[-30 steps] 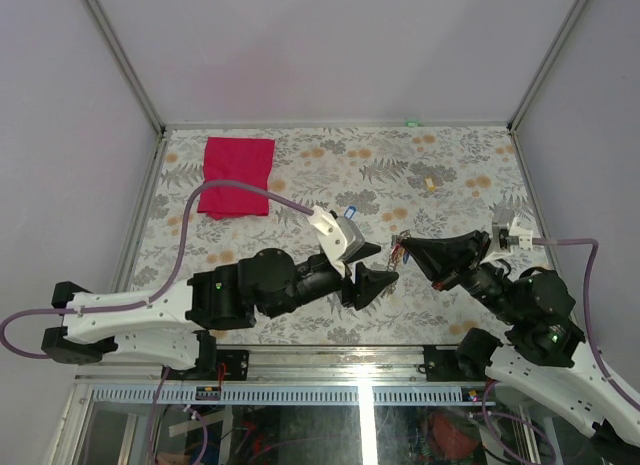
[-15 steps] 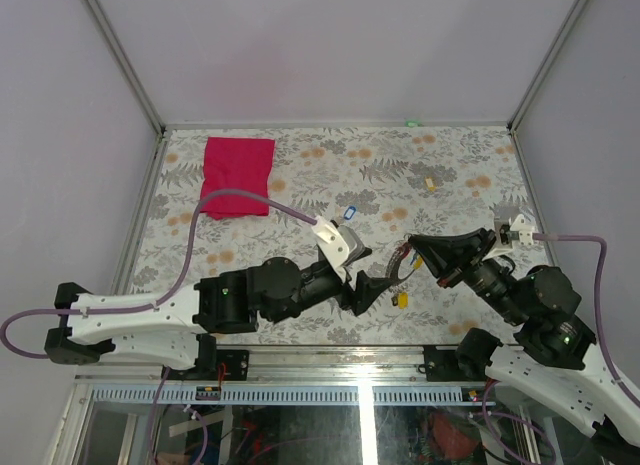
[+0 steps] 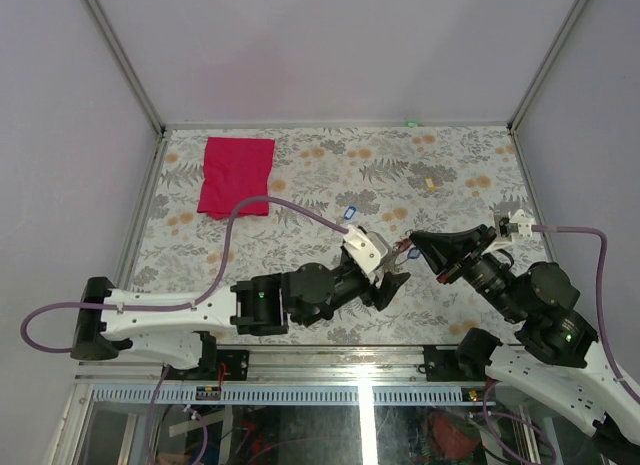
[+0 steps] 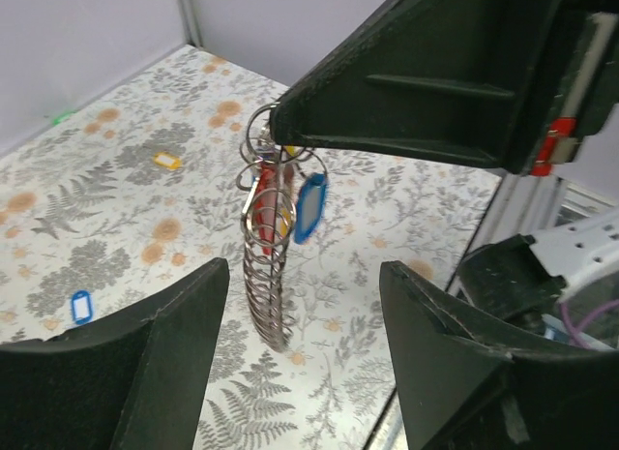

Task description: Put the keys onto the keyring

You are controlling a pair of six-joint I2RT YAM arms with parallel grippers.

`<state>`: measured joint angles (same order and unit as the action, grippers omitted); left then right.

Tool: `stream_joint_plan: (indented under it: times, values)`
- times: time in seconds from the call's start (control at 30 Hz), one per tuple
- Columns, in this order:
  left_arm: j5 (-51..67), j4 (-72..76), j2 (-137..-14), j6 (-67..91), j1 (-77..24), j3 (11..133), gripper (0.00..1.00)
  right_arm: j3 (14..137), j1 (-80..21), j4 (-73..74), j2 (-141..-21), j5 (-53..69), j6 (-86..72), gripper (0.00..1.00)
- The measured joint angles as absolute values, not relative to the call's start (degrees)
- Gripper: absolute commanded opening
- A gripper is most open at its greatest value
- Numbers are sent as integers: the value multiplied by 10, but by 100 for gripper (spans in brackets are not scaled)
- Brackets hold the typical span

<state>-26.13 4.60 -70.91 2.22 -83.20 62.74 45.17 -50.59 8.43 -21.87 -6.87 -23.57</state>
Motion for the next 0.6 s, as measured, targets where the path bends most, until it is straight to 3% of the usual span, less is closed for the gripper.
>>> stream_joint_plan:
  times: [0.5, 0.6]
  values:
    - [-311, 69, -768, -6, -832, 628, 33, 452, -506, 84, -219, -64, -256, 0]
    - [-311, 69, -768, -1, -832, 628, 22, 457, -506, 84, -219, -64, -256, 0]
